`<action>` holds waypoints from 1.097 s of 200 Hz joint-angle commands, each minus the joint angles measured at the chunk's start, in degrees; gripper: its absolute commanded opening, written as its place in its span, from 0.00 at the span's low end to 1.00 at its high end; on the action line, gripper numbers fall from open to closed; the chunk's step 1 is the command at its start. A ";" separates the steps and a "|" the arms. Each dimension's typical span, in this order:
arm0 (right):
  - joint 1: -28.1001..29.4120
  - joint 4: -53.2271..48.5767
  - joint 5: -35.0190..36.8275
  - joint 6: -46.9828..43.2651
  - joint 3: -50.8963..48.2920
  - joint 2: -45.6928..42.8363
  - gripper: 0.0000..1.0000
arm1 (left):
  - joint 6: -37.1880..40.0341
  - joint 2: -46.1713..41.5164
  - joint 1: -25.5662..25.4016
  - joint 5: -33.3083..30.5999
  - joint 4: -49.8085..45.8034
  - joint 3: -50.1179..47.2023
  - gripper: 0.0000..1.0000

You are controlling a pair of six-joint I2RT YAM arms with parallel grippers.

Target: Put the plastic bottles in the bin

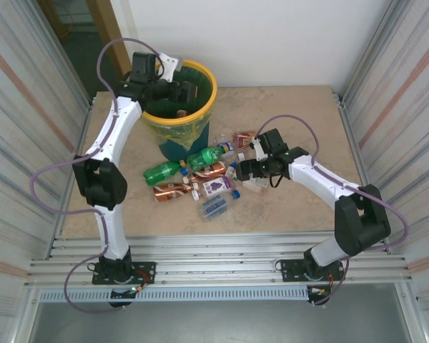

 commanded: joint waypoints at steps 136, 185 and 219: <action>2.26 -4.49 2.44 -3.17 3.51 7.38 0.97 | -3.46 -26.37 -0.04 -3.48 7.76 -21.24 0.93; 2.35 -5.78 4.38 -1.18 -0.04 4.18 0.98 | -4.62 -32.12 0.00 -5.30 10.16 -26.42 0.94; 2.44 -5.52 4.43 -0.17 -2.71 3.18 0.97 | -6.27 -35.10 -0.04 -7.05 12.41 -30.53 0.95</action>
